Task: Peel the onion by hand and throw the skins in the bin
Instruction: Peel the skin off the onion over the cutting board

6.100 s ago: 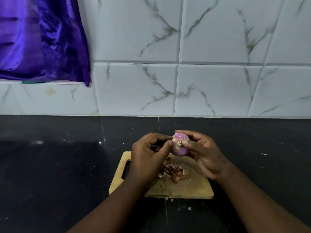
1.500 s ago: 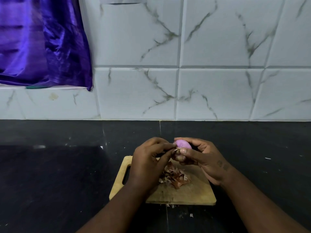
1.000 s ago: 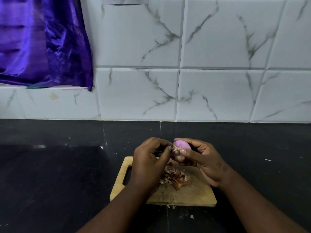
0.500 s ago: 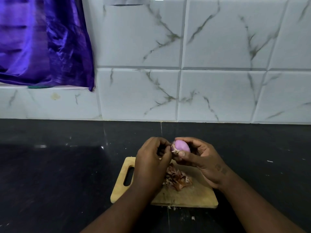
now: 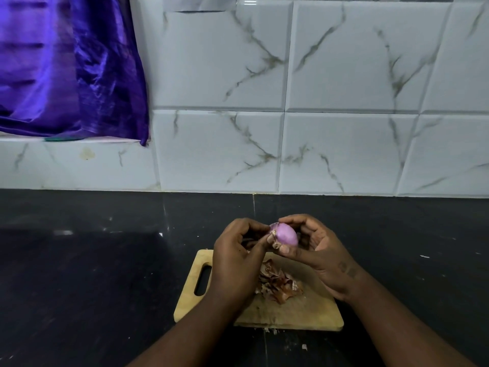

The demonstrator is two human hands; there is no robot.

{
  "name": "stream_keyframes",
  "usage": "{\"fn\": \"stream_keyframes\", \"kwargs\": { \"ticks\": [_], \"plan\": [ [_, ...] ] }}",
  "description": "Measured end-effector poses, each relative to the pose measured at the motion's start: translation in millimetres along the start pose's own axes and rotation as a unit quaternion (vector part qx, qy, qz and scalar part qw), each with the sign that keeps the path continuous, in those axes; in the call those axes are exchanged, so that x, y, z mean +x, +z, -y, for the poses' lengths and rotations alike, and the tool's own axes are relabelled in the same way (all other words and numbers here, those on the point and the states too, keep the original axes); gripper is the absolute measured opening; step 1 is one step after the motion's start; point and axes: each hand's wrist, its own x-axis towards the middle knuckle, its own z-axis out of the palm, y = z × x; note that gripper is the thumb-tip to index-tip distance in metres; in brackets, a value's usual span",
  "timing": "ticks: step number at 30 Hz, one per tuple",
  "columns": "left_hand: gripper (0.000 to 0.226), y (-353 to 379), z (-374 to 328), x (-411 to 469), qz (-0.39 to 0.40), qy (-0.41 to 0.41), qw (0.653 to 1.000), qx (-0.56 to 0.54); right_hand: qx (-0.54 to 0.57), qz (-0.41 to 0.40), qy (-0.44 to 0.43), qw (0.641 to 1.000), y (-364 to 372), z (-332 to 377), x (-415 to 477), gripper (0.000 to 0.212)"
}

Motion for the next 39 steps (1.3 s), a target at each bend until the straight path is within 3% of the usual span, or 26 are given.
{"fn": "stream_keyframes", "kwargs": {
  "ticks": [8,14,17,22,26,33,39],
  "plan": [
    [0.022,0,3,1,-0.002,0.02,0.999,0.047,-0.019,0.006,0.017,1.0,0,-2,1,0.049],
    [0.022,1,10,5,-0.029,-0.049,0.998,-0.04,0.025,0.004,0.021,0.999,1,2,0,0.046],
    [0.018,0,8,5,-0.026,-0.051,0.998,-0.029,0.039,-0.001,0.025,0.999,-1,3,0,0.045],
    [0.026,-2,3,2,-0.012,-0.046,0.999,0.006,0.059,-0.021,0.03,0.998,-5,2,2,0.045],
    [0.01,0,-2,-1,0.015,0.012,0.999,0.036,0.042,-0.023,0.026,0.999,-5,1,2,0.045],
    [0.008,-2,1,-2,0.006,0.088,0.986,0.145,-0.046,-0.026,0.007,0.999,-4,2,1,0.042],
    [0.006,1,-1,-2,0.04,0.067,0.976,0.201,-0.049,-0.027,0.003,0.998,-2,3,1,0.041]
  ]
}}
